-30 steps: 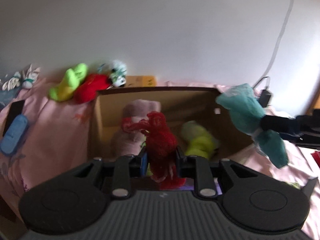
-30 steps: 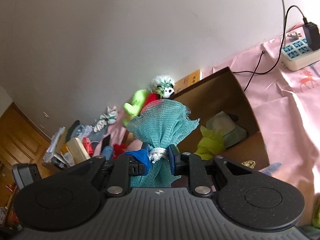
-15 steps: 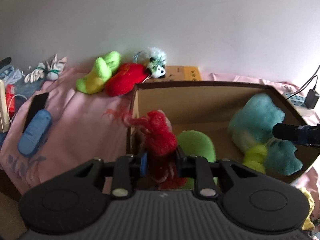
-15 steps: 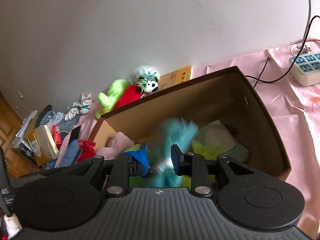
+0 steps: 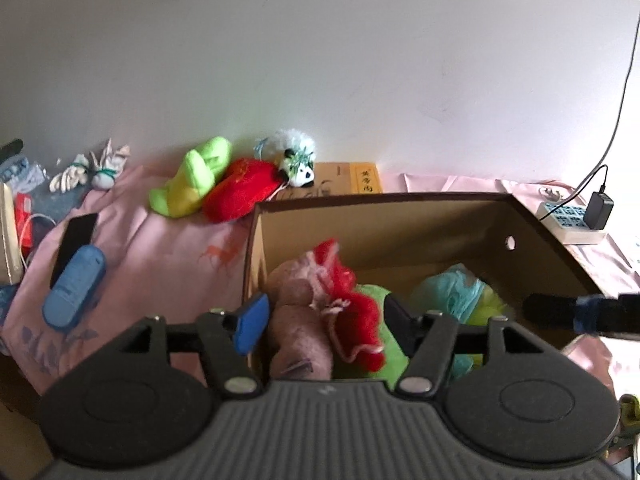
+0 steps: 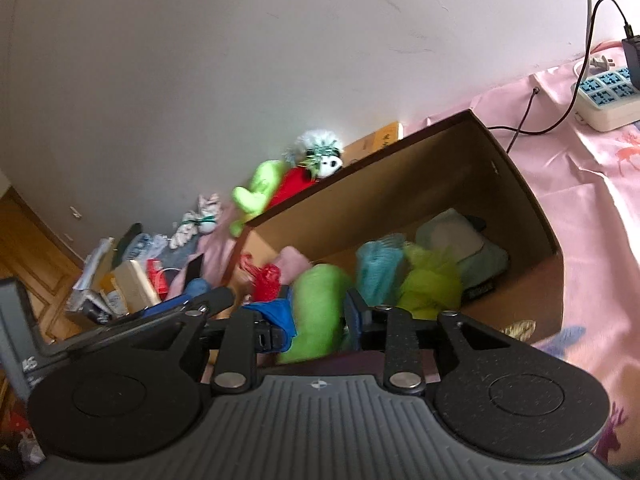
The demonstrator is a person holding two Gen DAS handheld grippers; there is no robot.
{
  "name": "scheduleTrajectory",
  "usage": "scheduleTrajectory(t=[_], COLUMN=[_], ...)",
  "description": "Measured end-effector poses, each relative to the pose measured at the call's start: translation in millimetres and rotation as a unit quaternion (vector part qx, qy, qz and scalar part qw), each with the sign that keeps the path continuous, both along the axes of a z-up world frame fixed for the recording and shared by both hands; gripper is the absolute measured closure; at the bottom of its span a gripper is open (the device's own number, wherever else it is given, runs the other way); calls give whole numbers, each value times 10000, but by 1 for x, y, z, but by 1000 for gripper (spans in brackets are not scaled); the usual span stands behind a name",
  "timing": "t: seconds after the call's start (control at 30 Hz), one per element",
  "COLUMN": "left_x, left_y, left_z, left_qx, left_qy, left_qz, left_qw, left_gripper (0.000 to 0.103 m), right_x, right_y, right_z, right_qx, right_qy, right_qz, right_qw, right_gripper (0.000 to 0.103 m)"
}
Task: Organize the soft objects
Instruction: 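Open the left tool over the box to drop the red toy while the right tool drops the teal puff, then withdraw both tools from the box back over the remaining items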
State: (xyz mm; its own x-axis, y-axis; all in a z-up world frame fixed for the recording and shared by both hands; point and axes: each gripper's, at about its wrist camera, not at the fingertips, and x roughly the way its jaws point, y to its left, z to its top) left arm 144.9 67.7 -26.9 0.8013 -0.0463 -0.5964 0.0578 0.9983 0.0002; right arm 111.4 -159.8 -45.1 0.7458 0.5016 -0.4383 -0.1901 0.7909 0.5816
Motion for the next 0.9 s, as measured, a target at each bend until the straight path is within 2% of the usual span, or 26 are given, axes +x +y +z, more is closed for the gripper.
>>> scheduleTrajectory(t=[0.33, 0.53, 0.9], left_x=[-53, -86, -146], left_y=[-17, -26, -44], left_z=[25, 30, 34], left_qx=[110, 136, 461], left_qy=[-277, -250, -236], left_qz=[152, 306, 511], left_qw=[9994, 9991, 9974], left_gripper=[37, 37, 35], right_x=[-52, -75, -118], right_y=[4, 1, -11], right_z=[17, 14, 5], right_qx=[-200, -130, 69], right_qy=[-451, -416, -412], right_qz=[11, -49, -254], right_qw=[9988, 9990, 9988], right_gripper=[91, 91, 91])
